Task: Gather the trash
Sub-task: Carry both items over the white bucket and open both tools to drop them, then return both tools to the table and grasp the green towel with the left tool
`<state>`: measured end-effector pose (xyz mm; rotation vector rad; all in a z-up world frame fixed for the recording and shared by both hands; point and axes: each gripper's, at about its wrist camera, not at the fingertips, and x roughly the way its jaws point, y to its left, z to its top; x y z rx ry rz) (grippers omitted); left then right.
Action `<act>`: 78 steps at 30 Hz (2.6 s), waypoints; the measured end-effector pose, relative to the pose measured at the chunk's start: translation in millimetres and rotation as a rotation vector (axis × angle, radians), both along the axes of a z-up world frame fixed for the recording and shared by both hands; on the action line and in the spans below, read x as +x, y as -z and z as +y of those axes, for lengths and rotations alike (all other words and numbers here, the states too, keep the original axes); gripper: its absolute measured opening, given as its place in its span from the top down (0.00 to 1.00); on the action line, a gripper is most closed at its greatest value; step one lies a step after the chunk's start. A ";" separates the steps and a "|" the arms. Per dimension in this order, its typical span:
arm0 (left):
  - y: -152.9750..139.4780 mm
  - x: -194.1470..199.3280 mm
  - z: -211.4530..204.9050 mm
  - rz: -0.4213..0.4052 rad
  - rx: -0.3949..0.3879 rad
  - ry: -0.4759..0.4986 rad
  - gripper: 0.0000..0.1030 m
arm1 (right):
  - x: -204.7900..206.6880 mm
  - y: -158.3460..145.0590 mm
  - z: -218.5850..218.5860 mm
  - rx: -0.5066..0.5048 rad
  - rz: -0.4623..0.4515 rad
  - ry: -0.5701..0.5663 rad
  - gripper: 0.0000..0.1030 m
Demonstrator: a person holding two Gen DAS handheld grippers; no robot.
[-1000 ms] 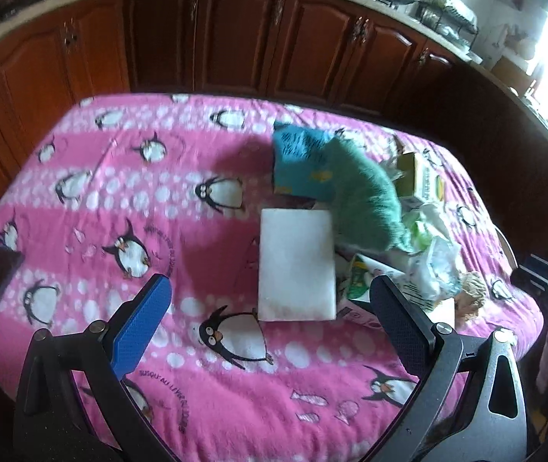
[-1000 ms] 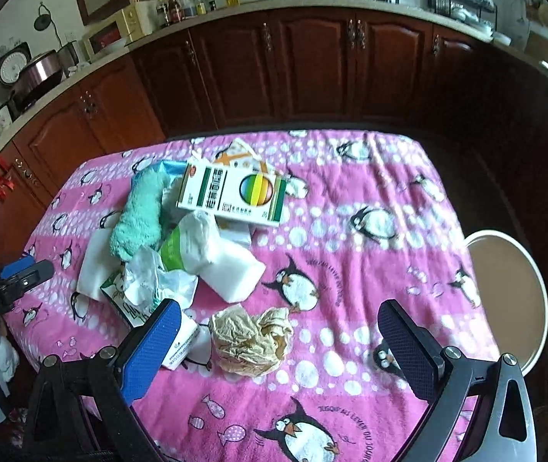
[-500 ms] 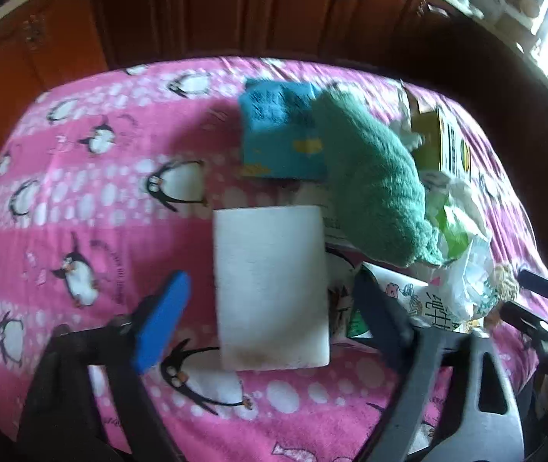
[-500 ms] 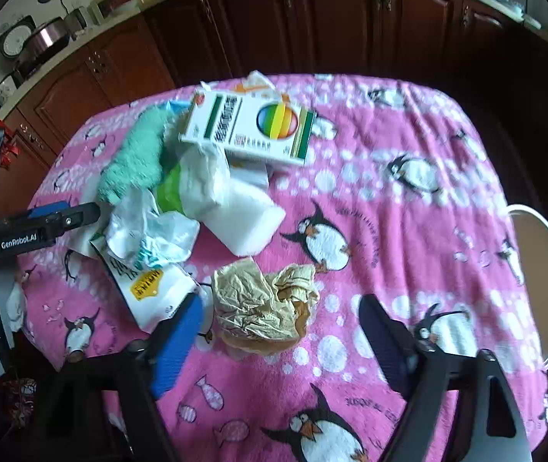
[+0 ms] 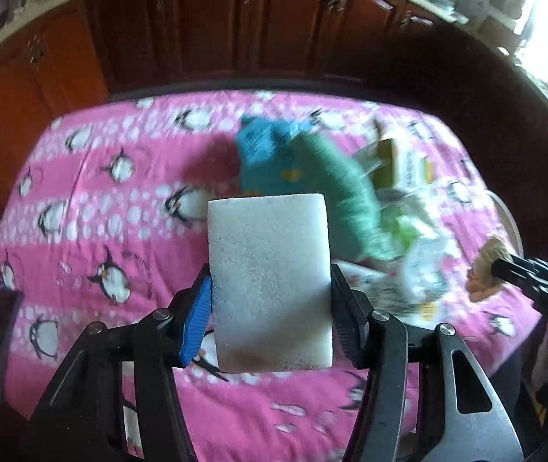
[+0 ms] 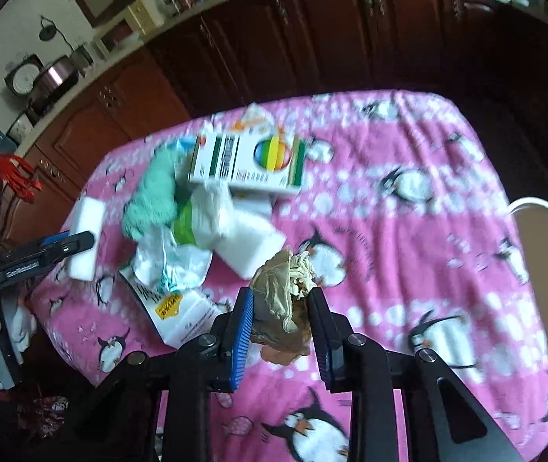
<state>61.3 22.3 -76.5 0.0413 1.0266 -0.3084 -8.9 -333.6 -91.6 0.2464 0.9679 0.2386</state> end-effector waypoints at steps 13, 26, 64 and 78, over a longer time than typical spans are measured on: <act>-34.0 -13.9 -166.8 -0.011 -0.062 0.355 0.46 | -22.6 -30.3 -130.6 -0.087 -0.061 0.306 0.74; 7.6 -0.1 -372.0 0.119 -0.136 0.539 0.46 | -33.0 15.4 -253.6 -0.115 0.050 0.579 0.73; -3.2 -18.3 -312.0 -0.098 -0.069 0.387 0.29 | -32.2 5.2 -215.0 -0.076 0.009 0.532 0.47; -25.5 -28.9 -200.5 -0.077 -0.100 0.249 0.28 | -11.7 -18.5 -111.6 -0.026 -0.040 0.290 0.35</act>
